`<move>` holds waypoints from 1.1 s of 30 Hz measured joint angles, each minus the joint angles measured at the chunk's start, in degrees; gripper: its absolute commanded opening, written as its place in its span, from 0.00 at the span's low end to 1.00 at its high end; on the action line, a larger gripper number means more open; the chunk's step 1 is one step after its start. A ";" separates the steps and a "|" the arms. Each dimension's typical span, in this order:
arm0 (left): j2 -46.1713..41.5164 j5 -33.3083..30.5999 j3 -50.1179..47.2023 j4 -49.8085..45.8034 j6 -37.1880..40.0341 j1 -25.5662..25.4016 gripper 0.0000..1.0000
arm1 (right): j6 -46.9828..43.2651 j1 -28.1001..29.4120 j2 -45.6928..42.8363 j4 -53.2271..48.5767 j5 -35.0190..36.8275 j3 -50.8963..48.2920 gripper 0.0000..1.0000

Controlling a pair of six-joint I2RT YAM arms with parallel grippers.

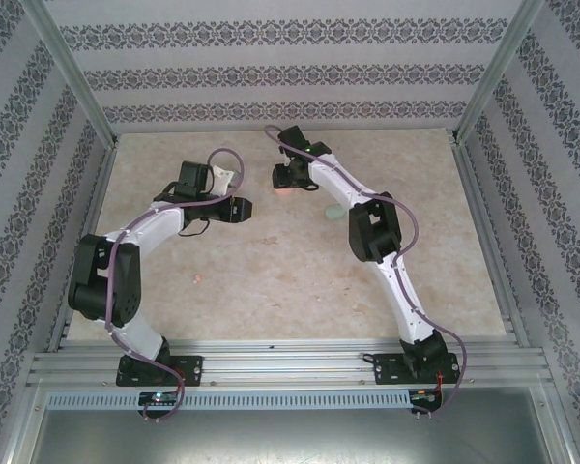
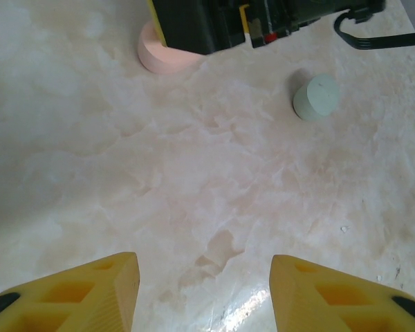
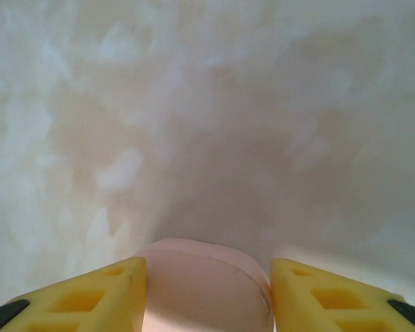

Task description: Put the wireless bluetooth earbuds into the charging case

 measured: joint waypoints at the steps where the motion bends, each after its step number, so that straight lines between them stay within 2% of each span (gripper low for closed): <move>1: -0.37 0.00 -0.48 0.02 0.09 0.00 0.52 | -0.39 0.31 -1.16 0.20 -0.11 -2.08 0.48; 10: -6.78 1.03 -5.99 0.35 3.87 0.00 0.52 | -2.34 6.08 -17.44 8.37 -2.43 -30.25 0.49; 12: -9.14 1.88 -7.89 0.70 5.92 -0.02 0.52 | -2.27 7.65 -20.55 9.77 -3.21 -35.21 0.52; 17: -14.67 3.19 -12.02 1.25 11.28 -0.17 0.55 | -1.31 10.03 -26.34 10.75 -4.63 -43.89 0.57; 21: -16.68 3.34 -13.73 1.66 15.98 -1.36 0.57 | 1.22 9.94 -30.45 10.73 -5.11 -46.97 0.59; 24: -16.65 3.43 -14.75 1.68 21.49 -4.04 0.61 | 3.21 9.18 -33.97 11.30 -5.75 -47.87 0.59; 27: -15.76 2.25 -14.62 1.25 25.83 -7.87 0.61 | 5.22 7.93 -38.23 12.92 -6.56 -49.55 0.60; 30: -11.93 0.04 -12.59 0.92 26.84 -10.73 0.61 | 7.67 6.10 -42.64 15.17 -7.61 -53.90 0.60; 33: -6.49 -3.96 -9.62 0.96 25.66 -13.14 0.68 | 9.97 3.96 -46.62 17.51 -8.24 -60.17 0.60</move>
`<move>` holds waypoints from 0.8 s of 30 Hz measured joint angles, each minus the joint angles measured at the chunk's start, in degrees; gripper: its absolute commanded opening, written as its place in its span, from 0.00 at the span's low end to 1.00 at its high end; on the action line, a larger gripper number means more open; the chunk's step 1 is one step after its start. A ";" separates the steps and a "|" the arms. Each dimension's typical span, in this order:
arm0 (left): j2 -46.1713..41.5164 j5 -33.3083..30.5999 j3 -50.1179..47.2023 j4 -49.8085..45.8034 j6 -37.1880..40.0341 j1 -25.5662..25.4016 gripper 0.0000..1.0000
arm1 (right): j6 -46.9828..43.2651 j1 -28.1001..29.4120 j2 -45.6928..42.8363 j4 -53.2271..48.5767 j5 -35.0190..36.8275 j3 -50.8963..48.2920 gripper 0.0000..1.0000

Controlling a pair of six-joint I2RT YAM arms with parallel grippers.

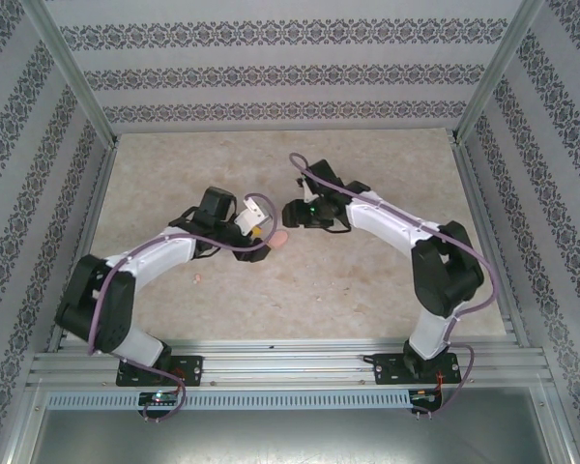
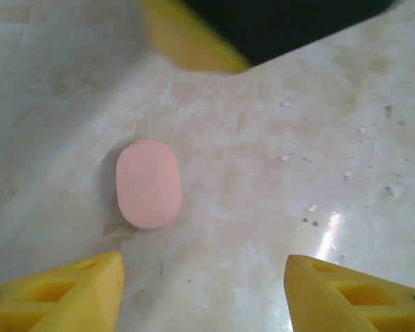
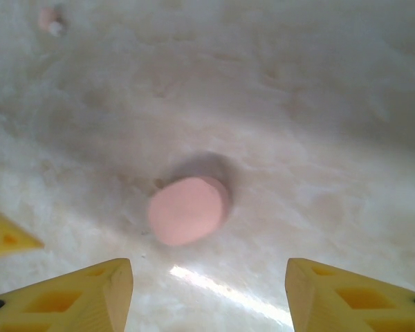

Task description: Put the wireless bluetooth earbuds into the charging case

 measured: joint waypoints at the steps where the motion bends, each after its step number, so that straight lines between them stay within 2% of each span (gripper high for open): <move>1: 1.84 -1.55 0.92 0.09 -0.57 -1.09 0.70 | 0.79 -0.68 -1.16 0.50 -0.11 -2.34 0.60; 5: 7.23 -6.01 2.86 0.20 -3.65 -4.90 0.73 | 2.73 -2.60 -4.48 1.36 -0.26 -9.68 0.60; 10: 10.64 -8.44 3.23 0.96 -7.48 -5.64 0.74 | 3.96 -3.34 -7.72 2.08 -0.61 -14.91 0.60; 24: 17.16 -8.68 5.62 5.79 -10.54 -5.64 0.68 | 4.07 -5.25 -9.49 3.21 -1.88 -16.26 0.61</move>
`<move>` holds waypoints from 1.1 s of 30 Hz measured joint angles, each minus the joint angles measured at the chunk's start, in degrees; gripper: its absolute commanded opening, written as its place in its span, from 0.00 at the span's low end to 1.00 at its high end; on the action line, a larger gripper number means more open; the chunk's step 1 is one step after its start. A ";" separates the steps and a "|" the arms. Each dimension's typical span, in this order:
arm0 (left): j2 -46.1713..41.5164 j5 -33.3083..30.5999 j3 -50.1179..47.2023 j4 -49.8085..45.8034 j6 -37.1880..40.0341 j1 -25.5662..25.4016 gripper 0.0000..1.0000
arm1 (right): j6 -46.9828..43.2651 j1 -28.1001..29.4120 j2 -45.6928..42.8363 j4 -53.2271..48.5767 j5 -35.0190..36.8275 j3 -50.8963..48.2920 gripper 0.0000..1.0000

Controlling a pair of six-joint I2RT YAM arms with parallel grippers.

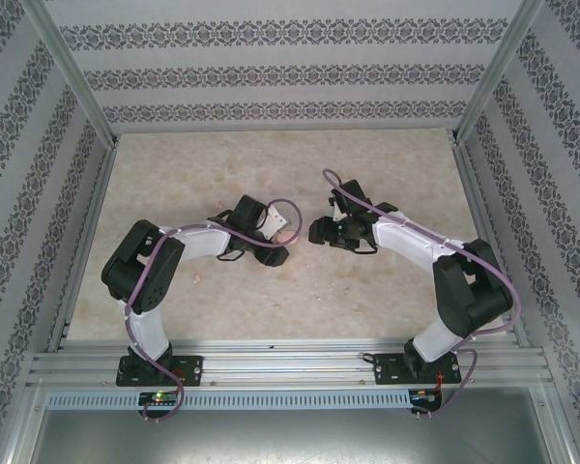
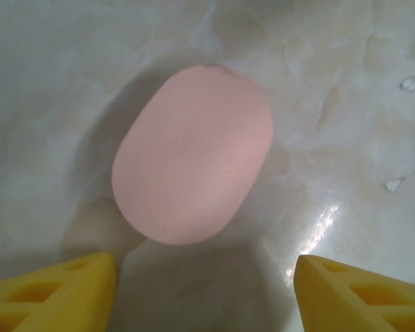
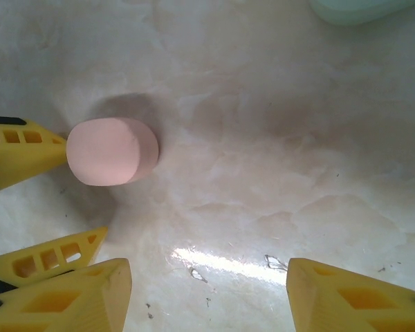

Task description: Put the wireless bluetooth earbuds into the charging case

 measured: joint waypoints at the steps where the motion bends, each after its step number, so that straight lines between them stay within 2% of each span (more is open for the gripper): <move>1: 0.04 0.04 0.20 0.22 0.00 -0.02 0.68 | 0.00 -0.20 -0.26 0.02 -0.22 -0.13 0.61; 7: -0.15 3.41 0.22 1.22 2.36 0.00 0.73 | 0.02 -1.09 -2.25 0.13 -0.94 -0.83 0.61; 10: -1.53 7.15 -0.11 1.22 7.26 0.00 0.82 | 0.07 -1.49 -2.69 0.63 -1.38 -1.31 0.61; 16: -2.93 14.23 4.48 -5.55 18.18 0.83 0.84 | 1.14 -1.86 -4.17 1.49 -1.92 -4.70 0.61; 22: -0.28 14.45 13.31 -13.99 26.12 1.40 0.86 | 1.40 -1.95 -4.74 1.70 -1.95 -6.05 0.62; 33: 8.28 10.49 19.74 -20.72 26.69 1.05 0.88 | 1.57 -2.60 -5.66 2.40 -1.99 -6.45 0.62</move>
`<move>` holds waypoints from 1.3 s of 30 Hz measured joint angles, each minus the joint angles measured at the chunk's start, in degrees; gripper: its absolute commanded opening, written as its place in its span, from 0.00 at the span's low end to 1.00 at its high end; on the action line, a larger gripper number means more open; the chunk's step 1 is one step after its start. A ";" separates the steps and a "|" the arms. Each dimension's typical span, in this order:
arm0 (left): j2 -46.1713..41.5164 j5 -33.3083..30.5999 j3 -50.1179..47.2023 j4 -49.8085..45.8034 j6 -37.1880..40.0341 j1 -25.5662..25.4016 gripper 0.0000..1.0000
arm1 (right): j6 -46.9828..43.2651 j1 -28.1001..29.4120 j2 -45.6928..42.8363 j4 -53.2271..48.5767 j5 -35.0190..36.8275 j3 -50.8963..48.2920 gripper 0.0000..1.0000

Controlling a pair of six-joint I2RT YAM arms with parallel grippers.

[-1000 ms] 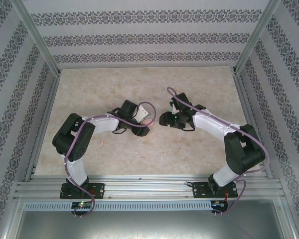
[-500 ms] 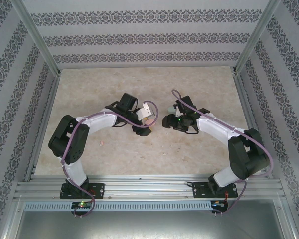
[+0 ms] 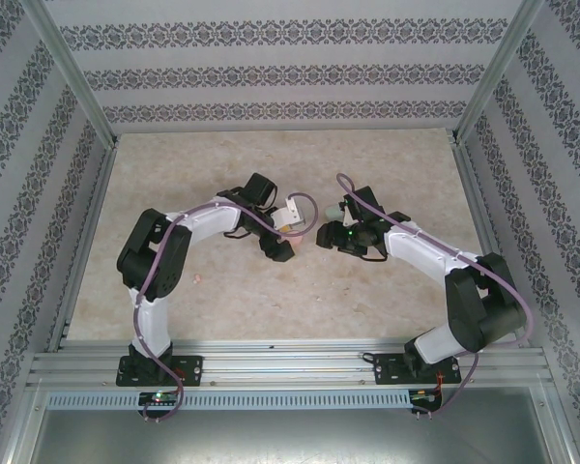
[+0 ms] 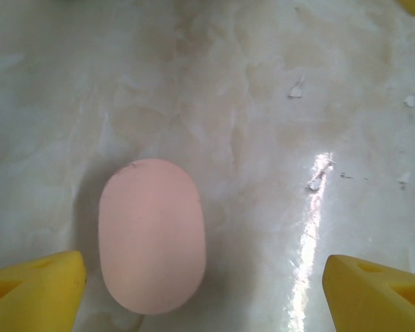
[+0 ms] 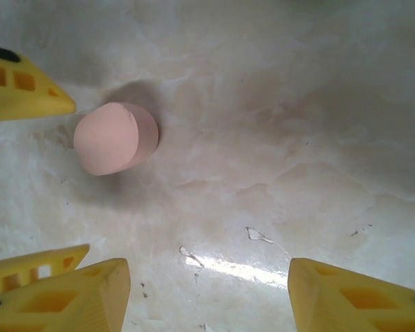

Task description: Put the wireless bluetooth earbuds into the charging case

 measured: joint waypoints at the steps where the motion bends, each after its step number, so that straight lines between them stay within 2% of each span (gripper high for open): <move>1: 0.98 -0.57 1.36 -0.59 -0.07 -0.09 0.88 | 0.04 0.00 -0.02 0.02 0.00 -0.09 0.62; 9: 4.31 -3.65 6.19 -4.26 -0.04 -1.64 0.86 | 1.09 -0.07 -1.70 0.57 -0.09 -1.75 0.62; 15: 6.62 -5.68 7.34 -6.27 0.37 -3.52 0.83 | 3.06 -2.38 -1.73 3.02 -2.82 -3.78 0.62; 26: 8.22 -7.65 10.01 -8.22 1.68 -4.11 0.49 | 7.93 -5.90 -4.46 8.63 -6.88 -9.55 0.62; 28: 8.22 -7.67 9.97 -8.26 2.01 -4.15 0.45 | 9.05 -6.82 -5.22 10.01 -7.69 -10.97 0.62; 39: 1.57 -6.38 1.14 -6.58 2.10 -4.15 0.44 | 13.29 -8.20 -4.70 14.91 -13.33 -12.79 0.63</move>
